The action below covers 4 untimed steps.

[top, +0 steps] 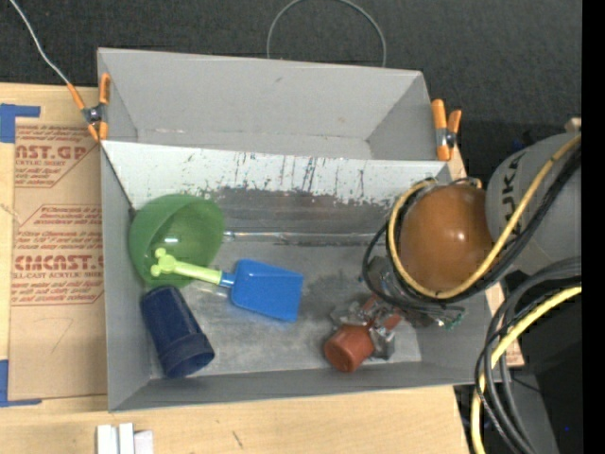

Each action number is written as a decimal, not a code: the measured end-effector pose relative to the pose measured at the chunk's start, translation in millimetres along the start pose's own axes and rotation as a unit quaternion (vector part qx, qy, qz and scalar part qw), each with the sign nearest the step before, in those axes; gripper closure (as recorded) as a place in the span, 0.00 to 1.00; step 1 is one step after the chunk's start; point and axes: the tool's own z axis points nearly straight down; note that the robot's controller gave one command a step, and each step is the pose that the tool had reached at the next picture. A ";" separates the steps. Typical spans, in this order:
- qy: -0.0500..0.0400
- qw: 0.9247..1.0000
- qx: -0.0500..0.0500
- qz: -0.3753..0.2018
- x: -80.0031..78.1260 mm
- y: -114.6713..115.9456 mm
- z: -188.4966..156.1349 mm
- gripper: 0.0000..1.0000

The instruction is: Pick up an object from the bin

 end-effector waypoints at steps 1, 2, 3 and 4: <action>0.002 1.000 -0.002 0.000 0.9 1.1 -6.6 1.00; 0.003 1.000 -0.003 0.000 1.2 1.3 -11.7 1.00; 0.005 1.000 -0.005 0.000 2.0 3.0 -21.4 1.00; 0.004 1.000 -0.005 0.000 1.4 2.5 -38.4 1.00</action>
Offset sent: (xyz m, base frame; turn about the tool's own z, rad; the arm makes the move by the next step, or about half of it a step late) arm -0.0002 0.0001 0.0054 0.0000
